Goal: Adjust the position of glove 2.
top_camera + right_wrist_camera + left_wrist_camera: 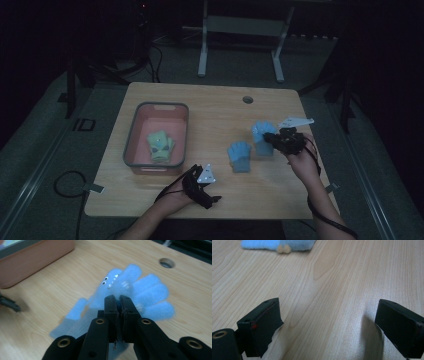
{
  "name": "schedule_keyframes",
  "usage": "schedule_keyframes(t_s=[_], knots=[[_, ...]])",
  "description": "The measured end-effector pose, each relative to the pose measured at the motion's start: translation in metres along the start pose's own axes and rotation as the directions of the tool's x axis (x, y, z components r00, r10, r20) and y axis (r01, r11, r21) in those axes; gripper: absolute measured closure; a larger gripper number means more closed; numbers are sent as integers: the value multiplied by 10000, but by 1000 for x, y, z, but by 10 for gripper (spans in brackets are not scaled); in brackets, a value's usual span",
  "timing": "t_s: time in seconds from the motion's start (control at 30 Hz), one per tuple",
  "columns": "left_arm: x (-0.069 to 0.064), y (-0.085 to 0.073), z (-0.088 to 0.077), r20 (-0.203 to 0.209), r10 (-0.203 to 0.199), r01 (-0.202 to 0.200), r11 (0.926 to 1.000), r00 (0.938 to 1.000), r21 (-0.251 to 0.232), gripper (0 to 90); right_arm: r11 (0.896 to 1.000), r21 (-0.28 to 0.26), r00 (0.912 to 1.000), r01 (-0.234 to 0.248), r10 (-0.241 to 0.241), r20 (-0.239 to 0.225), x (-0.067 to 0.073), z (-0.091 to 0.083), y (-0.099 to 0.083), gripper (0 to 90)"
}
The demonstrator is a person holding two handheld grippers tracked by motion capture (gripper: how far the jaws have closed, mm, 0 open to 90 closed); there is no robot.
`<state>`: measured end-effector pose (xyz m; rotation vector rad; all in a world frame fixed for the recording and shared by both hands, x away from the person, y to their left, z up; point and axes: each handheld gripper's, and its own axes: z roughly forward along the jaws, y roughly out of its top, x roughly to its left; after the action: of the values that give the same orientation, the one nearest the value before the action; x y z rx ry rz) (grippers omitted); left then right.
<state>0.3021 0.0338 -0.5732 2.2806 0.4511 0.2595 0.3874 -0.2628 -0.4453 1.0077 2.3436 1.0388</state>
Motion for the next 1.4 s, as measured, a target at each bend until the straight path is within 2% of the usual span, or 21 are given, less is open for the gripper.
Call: schedule_keyframes(t_s=[0.1, 0.13, 0.2, 0.37, 0.47, 0.57, 0.77, 1.27, 1.4], knots=[[0, 0, 0, 9, -15, 15, 10000, 10000, 6, 71, 9999, 59, 9997, 131, -129, -213, 6, 6, 1, 852], [0, 0, 0, 15, -23, 23, 10000, 10000, -2, 71, 9996, 157, 9990, 243, -237, -369, 12, 14, 1, 853], [0, 0, 0, 20, -26, 26, 10000, 10000, 0, 71, 9993, 204, 9986, 307, -298, -431, 14, 17, 1, 852], [0, 0, 0, 13, 65, -65, 10000, 10000, 48, 71, 9988, 373, 9964, 328, -298, -799, 26, 33, -1, 852], [0, 0, 0, 9, 80, -80, 10000, 10000, 52, 71, 9968, 567, 9939, 571, -513, -978, 33, 43, -3, 852], [0, 0, 0, 9, 0, 0, 10000, 10000, -16, 71, 9936, 807, 9931, 788, -711, -935, 38, 51, -6, 851], [0, 0, 0, 10, 79, -79, 9999, 10000, 68, 70, 9909, 1094, 9900, 783, -643, -1259, 40, 64, -13, 850], [0, 0, 0, 18, 35, -35, 10000, 10000, 16, 71, 9816, 1808, 9903, 618, -376, -1341, 39, 89, -29, 830], [0, 0, 0, 9, 21, -21, 10000, 10000, -1, 70, 9820, 1823, 9899, 502, -247, -1396, 36, 89, -31, 779]])
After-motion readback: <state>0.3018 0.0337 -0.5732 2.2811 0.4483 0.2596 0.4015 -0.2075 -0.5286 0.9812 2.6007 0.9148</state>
